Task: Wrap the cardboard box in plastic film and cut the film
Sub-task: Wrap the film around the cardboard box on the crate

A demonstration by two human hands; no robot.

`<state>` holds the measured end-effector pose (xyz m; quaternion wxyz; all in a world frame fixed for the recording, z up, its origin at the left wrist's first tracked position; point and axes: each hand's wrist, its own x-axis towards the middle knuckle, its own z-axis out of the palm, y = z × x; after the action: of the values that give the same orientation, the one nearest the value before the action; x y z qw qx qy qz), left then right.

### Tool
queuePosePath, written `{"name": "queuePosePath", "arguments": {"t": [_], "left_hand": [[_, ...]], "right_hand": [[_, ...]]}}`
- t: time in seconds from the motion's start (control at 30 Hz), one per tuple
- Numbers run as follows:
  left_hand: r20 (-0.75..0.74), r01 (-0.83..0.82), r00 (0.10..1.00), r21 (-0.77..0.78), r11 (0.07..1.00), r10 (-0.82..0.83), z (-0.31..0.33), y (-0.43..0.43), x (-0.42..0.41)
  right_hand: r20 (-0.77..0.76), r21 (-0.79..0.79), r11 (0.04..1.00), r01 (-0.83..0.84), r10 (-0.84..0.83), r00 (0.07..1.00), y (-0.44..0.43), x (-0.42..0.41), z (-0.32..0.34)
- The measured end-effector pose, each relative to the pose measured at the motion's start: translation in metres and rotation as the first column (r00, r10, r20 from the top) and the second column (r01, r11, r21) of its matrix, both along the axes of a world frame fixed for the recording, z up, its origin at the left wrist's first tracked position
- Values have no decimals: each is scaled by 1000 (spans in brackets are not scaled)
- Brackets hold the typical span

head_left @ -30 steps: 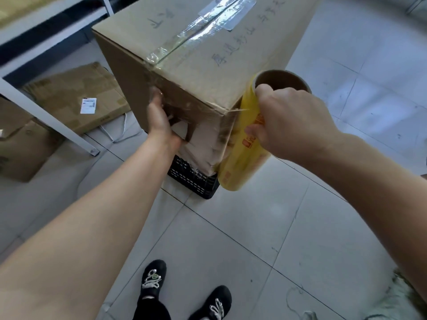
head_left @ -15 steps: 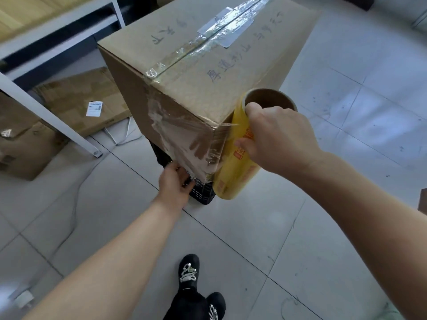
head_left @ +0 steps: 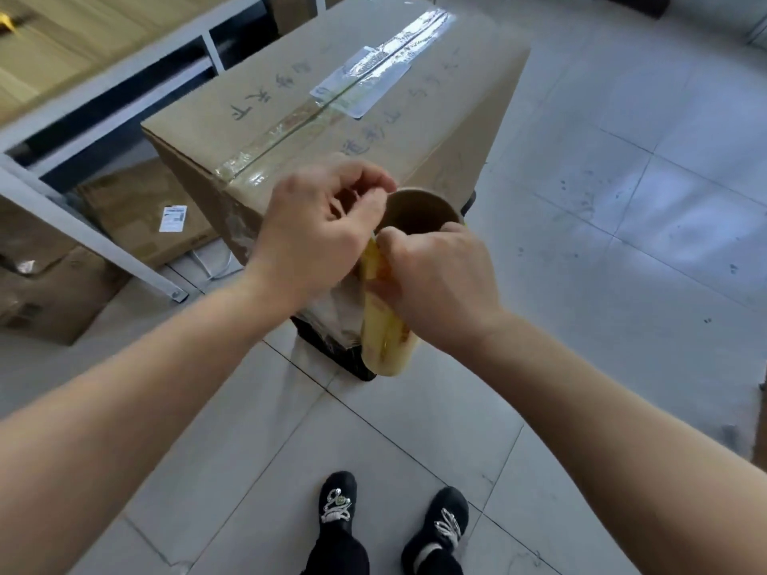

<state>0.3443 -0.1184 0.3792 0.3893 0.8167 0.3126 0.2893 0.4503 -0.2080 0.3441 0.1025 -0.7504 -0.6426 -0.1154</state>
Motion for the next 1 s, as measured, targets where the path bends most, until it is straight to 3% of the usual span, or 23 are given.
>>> {"name": "queuePosePath", "arguments": {"t": [0.07, 0.17, 0.27, 0.33, 0.4, 0.5, 0.6, 0.7, 0.8, 0.9, 1.0], "left_hand": [[-301, 105, 949, 17, 994, -95, 26, 7, 28], [-687, 253, 716, 88, 964, -125, 47, 6, 72], [-857, 316, 510, 101, 944, -79, 46, -3, 102], [-880, 328, 469, 90, 940, -79, 39, -7, 111], [-861, 305, 501, 78, 949, -91, 35, -9, 113], [-769, 207, 630, 30, 978, -110, 31, -9, 112], [-638, 92, 750, -160, 983, -174, 27, -11, 108], [-556, -18, 817, -291, 957, -154, 23, -11, 105], [-545, -94, 830, -350, 932, -121, 24, -10, 106], [-564, -108, 820, -322, 941, -99, 24, -14, 107], [-567, -131, 820, -313, 941, -74, 25, -17, 107]], "right_hand": [[-3, 64, 998, -19, 19, 1000, 0, 2, -8], [-73, 97, 995, -1, 8, 997, 2, 3, -12], [-96, 124, 992, 5, 7, 995, 4, 2, -10], [-97, 121, 992, 24, -12, 995, 5, 2, -7], [-102, 103, 993, 49, -39, 994, 5, 1, -4], [-156, 113, 993, 24, -6, 988, 4, 1, -5], [-183, 153, 988, -12, 40, 982, 3, 2, -5], [-172, 380, 924, -30, 102, 980, 0, 0, -11], [-175, 602, 787, -137, 298, 938, -31, 10, -29], [-477, 589, 799, 123, 220, 851, -63, 35, -56], [-783, 259, 874, 410, -58, 620, -62, 56, -99]]}}
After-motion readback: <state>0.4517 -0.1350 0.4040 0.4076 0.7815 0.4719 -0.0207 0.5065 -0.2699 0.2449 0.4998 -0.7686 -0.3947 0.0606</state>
